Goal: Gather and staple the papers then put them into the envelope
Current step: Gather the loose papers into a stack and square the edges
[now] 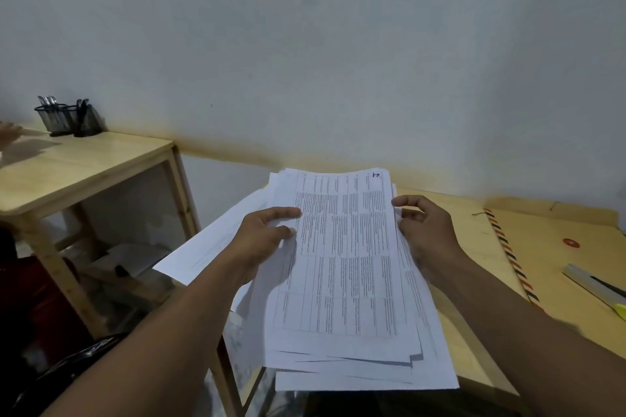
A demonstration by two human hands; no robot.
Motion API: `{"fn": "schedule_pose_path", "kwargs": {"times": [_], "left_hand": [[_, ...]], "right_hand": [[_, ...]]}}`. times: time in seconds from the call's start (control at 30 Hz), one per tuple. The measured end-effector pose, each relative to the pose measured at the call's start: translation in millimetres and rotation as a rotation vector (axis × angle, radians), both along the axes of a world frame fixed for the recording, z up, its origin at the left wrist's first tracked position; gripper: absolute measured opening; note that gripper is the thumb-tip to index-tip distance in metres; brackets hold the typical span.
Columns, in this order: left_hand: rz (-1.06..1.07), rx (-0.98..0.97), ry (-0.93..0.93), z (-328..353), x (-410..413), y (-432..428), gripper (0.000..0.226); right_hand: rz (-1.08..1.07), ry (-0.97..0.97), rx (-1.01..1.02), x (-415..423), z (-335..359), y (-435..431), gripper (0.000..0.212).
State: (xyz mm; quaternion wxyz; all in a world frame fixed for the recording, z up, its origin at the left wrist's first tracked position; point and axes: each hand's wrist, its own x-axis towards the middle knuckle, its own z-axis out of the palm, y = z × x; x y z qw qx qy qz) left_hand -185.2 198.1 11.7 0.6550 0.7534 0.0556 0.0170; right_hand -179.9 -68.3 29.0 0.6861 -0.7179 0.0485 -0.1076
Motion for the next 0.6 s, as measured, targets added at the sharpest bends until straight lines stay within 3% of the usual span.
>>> {"fn": "schedule_pose_path", "kwargs": {"times": [0.23,0.33,0.47,0.6], "left_hand": [[0.036,-0.047,-0.036,7,7,-12,0.033],[0.086,-0.051,-0.079,11,8,-11,0.039],[0.118,-0.153,-0.111,19,8,1,0.043],[0.054,-0.199,-0.015,25,2,20,0.033]], "right_hand": [[-0.023,-0.082,0.086,4,25,5,0.018],[0.084,-0.055,0.132,5,33,10,0.012],[0.207,-0.063,-0.046,11,28,22,0.008],[0.113,-0.072,-0.039,19,19,42,0.027]]}}
